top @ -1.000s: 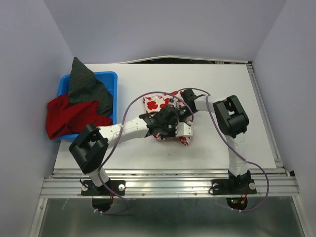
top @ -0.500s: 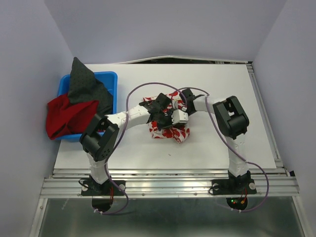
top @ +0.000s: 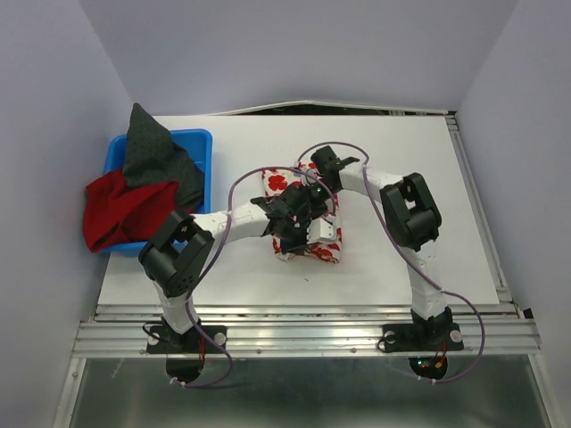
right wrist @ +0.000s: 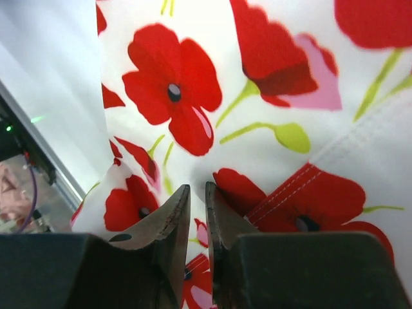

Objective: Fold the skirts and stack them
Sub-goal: Fold the skirt

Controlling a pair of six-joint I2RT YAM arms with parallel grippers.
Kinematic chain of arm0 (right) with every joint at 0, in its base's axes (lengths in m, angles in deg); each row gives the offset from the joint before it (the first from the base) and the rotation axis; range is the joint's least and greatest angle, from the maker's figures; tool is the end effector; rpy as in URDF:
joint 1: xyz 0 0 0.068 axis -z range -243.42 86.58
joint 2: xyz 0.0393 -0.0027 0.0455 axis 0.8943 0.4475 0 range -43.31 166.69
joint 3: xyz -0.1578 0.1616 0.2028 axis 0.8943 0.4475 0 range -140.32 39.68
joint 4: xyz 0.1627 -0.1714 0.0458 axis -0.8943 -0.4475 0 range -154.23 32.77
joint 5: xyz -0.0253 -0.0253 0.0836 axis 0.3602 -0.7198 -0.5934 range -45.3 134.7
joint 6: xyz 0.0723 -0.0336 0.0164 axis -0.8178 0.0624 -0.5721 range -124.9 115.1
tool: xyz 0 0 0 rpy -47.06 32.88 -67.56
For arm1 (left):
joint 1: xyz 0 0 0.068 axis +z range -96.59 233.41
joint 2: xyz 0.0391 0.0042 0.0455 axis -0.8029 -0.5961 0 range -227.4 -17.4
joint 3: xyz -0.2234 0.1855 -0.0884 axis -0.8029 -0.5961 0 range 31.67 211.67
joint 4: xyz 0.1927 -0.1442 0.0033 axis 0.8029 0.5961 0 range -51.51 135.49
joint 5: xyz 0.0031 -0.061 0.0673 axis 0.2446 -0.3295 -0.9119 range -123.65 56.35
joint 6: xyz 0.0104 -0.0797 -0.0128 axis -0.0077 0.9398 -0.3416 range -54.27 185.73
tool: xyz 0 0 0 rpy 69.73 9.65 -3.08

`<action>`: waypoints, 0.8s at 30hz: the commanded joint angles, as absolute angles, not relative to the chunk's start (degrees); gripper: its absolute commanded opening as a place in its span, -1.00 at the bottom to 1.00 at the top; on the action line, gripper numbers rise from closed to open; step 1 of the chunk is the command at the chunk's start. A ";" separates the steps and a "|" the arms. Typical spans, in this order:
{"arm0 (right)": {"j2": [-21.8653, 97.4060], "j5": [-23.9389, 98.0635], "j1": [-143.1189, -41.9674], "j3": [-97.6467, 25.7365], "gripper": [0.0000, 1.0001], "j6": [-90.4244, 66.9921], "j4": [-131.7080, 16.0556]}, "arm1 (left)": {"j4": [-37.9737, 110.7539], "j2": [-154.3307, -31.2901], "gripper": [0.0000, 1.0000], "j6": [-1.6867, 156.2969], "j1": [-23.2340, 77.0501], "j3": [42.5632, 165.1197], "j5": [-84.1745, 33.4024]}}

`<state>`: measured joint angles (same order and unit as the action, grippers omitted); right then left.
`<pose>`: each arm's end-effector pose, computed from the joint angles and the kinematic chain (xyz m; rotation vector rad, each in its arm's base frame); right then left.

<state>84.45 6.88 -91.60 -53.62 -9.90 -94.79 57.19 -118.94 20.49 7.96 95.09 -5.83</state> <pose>0.3839 0.2548 0.1472 -0.7227 2.7561 1.0627 0.2333 -0.2840 0.1988 1.9067 1.6248 -0.6202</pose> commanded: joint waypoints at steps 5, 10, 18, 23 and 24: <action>91.41 20.54 -87.42 -66.99 -0.49 -6.75 -93.00 | 62.22 -115.40 -1.00 18.00 6.74 92.85 -0.78; 96.25 19.12 -84.87 -77.90 -0.43 -6.57 -94.23 | 63.36 -114.96 -1.00 17.91 5.60 91.70 0.45; 101.00 22.29 -84.25 -83.90 -0.33 -3.06 -93.27 | 65.03 -113.38 -1.00 18.09 3.14 90.65 1.60; 101.18 19.67 -84.25 -76.37 -0.36 -0.95 -92.04 | 66.87 -112.50 -1.00 20.63 2.43 93.00 3.17; 100.92 18.96 -84.25 -74.51 -0.36 -0.77 -92.04 | 67.40 -112.59 -1.00 21.07 2.69 93.98 3.53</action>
